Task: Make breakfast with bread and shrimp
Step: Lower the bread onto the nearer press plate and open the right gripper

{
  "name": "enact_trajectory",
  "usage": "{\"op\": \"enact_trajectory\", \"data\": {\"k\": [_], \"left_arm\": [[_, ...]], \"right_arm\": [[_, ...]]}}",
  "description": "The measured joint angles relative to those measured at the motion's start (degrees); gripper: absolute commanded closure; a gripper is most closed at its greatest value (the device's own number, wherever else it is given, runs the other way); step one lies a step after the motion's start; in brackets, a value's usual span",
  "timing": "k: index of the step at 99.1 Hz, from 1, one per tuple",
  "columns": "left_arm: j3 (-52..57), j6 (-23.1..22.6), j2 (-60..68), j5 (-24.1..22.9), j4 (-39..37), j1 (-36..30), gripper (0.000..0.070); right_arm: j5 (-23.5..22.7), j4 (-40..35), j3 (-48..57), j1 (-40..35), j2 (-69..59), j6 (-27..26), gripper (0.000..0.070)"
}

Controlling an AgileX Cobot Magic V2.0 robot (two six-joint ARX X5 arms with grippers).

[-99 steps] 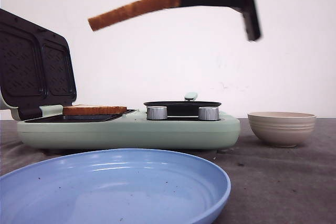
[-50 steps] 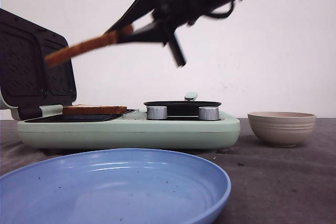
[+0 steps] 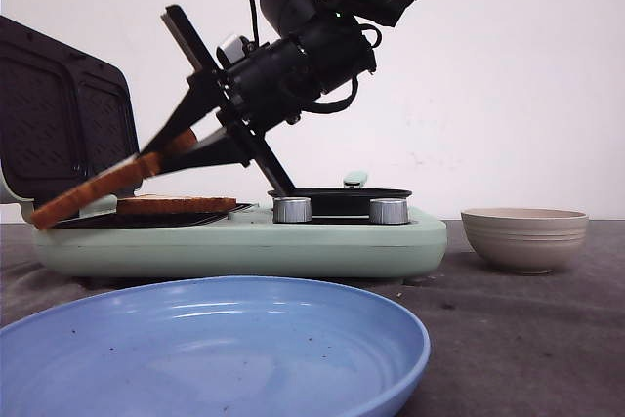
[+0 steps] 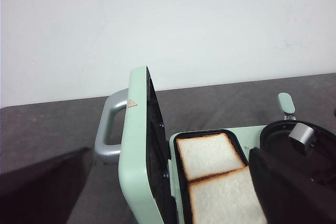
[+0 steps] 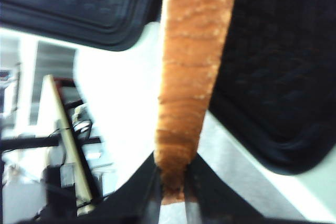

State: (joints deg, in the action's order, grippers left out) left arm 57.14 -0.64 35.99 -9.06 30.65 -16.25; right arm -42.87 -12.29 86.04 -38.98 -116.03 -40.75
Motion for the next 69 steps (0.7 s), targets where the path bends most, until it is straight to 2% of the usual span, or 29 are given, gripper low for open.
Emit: {"op": "enact_trajectory", "data": {"k": [44,47,51,57,69], "left_arm": [[0.0,0.0,0.0,0.0,0.0,0.0,0.0150],[0.0,0.0,0.0,0.0,0.0,0.0,0.0150],[0.0,0.0,0.0,0.0,0.0,0.0,0.0150],[0.0,0.0,0.0,0.0,0.0,0.0,0.0150],[0.0,0.0,0.0,0.0,0.0,0.0,0.0150]], "right_arm": [[5.1,-1.1,0.5,0.0,0.0,0.0,0.0688],[5.2,-1.0,0.5,0.0,0.0,0.0,0.0660],[5.2,-0.8,0.5,0.0,0.0,0.1,0.0563],[5.4,-0.7,0.5,0.0,0.0,0.2,0.0468],[5.4,-0.7,0.5,0.0,0.0,0.2,0.0455]]}}
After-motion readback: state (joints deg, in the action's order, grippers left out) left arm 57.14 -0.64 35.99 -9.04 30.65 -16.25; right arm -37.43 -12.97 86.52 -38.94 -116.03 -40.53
